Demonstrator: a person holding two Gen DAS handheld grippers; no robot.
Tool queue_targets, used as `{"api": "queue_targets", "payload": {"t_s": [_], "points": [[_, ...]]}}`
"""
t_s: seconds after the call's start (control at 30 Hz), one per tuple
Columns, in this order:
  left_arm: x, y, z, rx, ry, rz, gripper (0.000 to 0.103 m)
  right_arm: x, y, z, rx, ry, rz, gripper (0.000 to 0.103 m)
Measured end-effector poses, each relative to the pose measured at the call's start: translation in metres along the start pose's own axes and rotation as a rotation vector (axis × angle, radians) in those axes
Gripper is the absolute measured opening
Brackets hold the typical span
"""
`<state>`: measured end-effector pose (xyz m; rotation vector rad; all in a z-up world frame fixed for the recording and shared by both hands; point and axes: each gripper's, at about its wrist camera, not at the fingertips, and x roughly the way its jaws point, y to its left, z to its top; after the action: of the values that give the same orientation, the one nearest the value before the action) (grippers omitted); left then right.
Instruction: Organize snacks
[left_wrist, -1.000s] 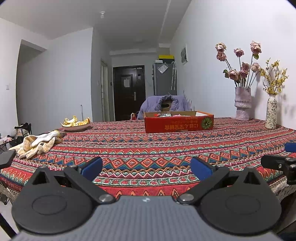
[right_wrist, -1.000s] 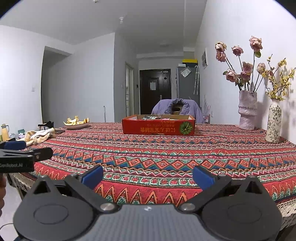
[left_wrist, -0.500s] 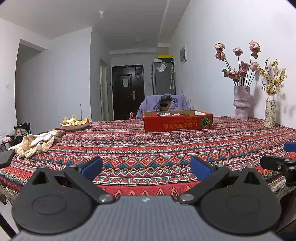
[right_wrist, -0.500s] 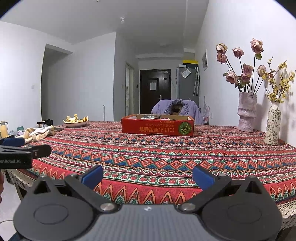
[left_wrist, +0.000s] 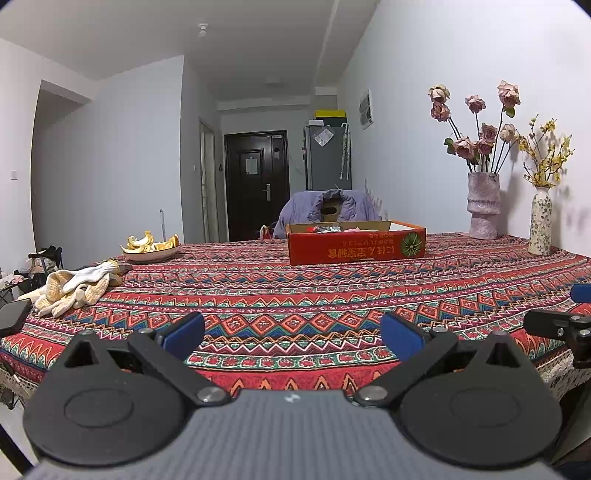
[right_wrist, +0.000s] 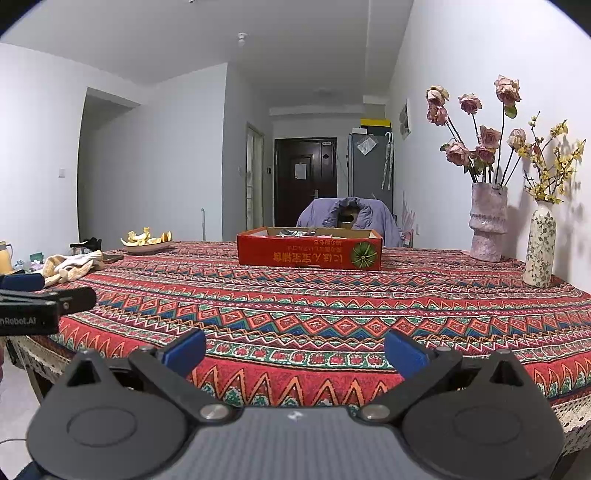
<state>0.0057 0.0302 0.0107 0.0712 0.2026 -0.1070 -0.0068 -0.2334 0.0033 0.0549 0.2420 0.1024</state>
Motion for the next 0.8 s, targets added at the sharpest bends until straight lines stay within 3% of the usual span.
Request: {"api": "queue_targets", "payload": {"t_s": [0.8], "points": [[-0.0024, 0.0013, 0.0014, 0.002, 0.0, -0.01, 0.103, -0.0029, -0.0016, 0.0007, 0.026, -0.023, 0.012, 0.103]]}}
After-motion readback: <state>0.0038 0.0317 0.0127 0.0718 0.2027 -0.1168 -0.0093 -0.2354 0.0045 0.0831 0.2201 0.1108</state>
